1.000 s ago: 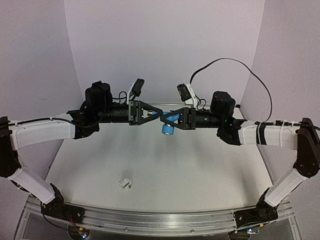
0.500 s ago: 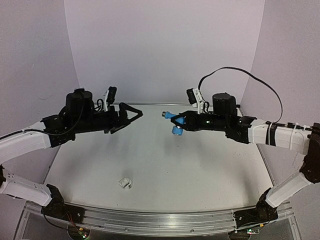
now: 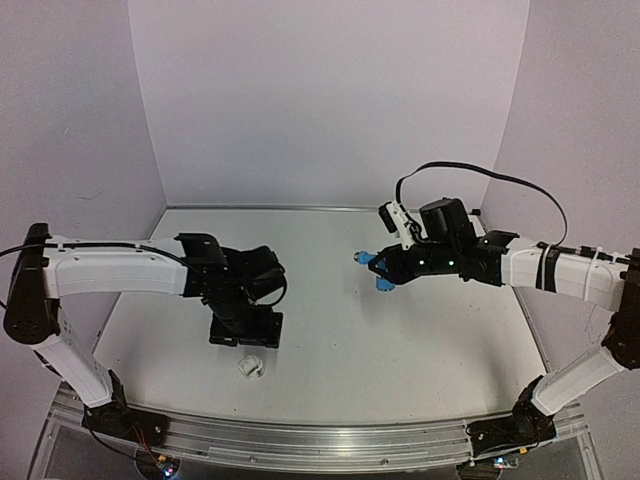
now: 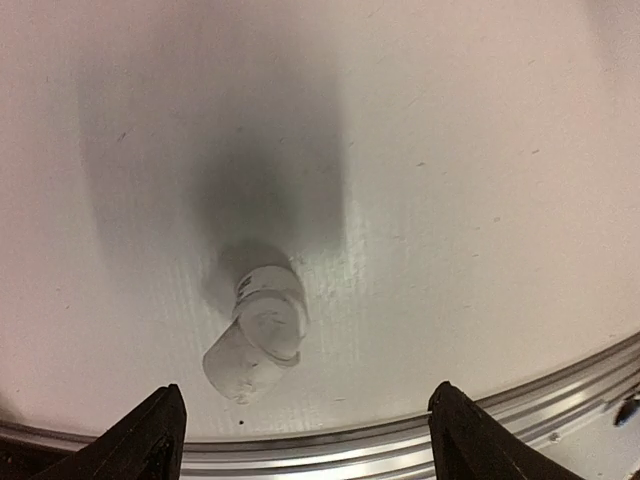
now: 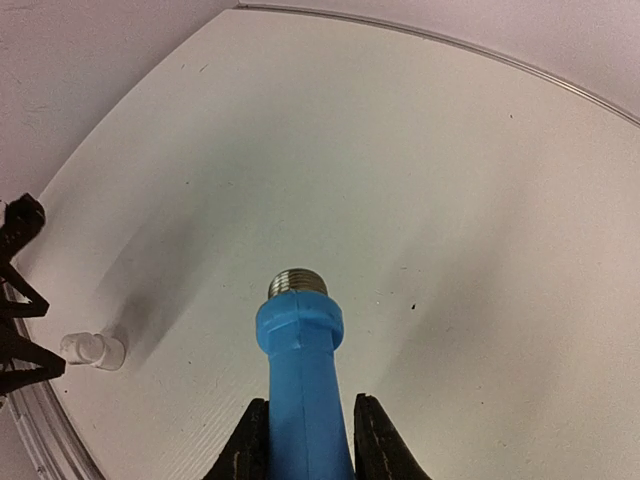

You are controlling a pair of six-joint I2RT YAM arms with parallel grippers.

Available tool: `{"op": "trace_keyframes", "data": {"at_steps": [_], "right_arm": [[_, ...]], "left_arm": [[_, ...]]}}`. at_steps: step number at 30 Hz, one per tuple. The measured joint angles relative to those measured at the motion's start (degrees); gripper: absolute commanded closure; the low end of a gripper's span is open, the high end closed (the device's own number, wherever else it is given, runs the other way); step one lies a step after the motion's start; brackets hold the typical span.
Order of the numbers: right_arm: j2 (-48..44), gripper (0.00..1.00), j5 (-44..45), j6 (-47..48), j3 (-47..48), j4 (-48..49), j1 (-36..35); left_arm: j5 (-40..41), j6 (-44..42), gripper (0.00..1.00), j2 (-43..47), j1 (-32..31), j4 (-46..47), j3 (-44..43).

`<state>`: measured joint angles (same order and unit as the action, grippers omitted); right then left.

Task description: Install the water faucets

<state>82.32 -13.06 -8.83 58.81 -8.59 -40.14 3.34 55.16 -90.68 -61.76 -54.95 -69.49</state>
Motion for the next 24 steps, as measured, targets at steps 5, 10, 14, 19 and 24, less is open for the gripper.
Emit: {"op": "trace_keyframes", "data": {"at_steps": [5,10,14,19,24], "right_arm": [[-0.1,1.00,0.0,0.5,-0.1,-0.3,0.0],[-0.9,1.00,-0.1,0.9,-0.1,-1.0,0.0],[-2.4,1.00,-0.4,1.3,-0.3,-1.7,0.3],[-3.8,1.00,-1.0,1.3,-0.5,-2.1,0.3],[-4.5,1.00,-1.3,1.3,-0.6,-3.3,0.3]], "left_arm": [[0.5,-2.6,0.11,-5.4,-0.5,-6.9,-1.7],[-1.7,-6.9,0.18,-9.7,0.0,-7.9,-2.5],[-4.2,-10.7,0.25,-12.8,0.5,-6.9,-2.5],[-6.5,-14.7,0.31,-13.9,2.4,-4.3,-2.5],[-7.2,-17.7,0.37,-16.5,3.3,-2.9,-2.5]]}}
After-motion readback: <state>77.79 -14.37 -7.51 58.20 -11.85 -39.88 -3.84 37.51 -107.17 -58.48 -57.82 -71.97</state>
